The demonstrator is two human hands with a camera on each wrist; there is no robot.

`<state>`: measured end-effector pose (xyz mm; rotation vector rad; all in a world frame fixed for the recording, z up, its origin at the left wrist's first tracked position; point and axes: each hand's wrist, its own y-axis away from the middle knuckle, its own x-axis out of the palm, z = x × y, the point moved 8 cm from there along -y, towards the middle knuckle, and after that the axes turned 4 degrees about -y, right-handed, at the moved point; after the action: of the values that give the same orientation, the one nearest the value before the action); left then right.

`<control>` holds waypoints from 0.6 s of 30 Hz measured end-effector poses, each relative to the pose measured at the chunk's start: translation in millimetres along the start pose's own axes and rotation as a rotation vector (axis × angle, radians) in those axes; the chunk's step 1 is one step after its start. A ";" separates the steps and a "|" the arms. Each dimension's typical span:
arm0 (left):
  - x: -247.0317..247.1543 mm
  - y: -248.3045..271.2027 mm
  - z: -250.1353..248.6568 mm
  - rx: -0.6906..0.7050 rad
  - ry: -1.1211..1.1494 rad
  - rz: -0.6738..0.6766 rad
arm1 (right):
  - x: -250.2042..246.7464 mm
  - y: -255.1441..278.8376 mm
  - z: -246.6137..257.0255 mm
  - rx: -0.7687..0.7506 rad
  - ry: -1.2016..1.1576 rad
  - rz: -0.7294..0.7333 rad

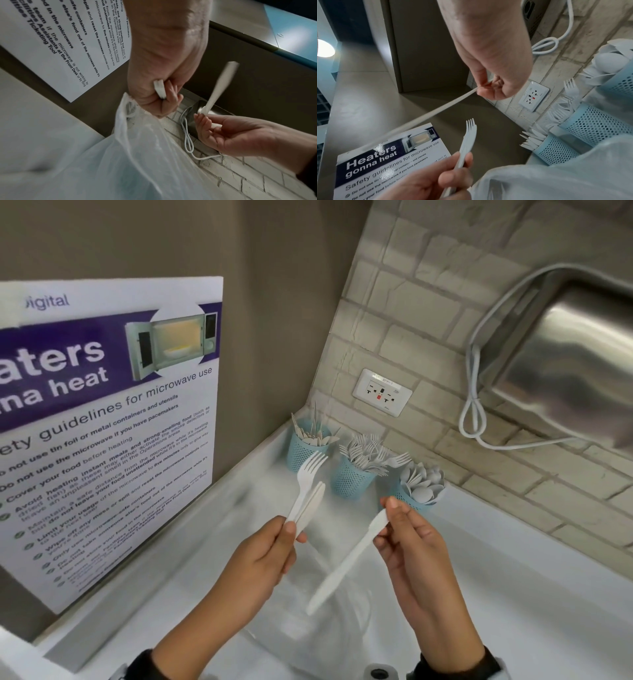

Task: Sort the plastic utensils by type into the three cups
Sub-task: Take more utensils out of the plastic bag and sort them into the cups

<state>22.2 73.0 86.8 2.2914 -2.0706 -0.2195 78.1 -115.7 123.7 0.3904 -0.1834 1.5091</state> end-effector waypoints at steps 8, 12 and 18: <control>7.7 3.5 -8.7 0.050 -0.006 0.057 | 37.8 5.1 -27.0 0.083 0.253 0.215; 4.3 5.0 -11.5 0.053 -0.025 0.043 | 47.1 3.8 -31.1 0.059 0.337 0.254; -3.1 1.9 -8.0 0.033 -0.023 0.009 | 38.7 -7.2 -24.7 0.026 0.326 0.180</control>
<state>21.2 75.4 95.2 2.3087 -2.1108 -0.2137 84.7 -70.8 113.7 0.1470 0.0606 1.7305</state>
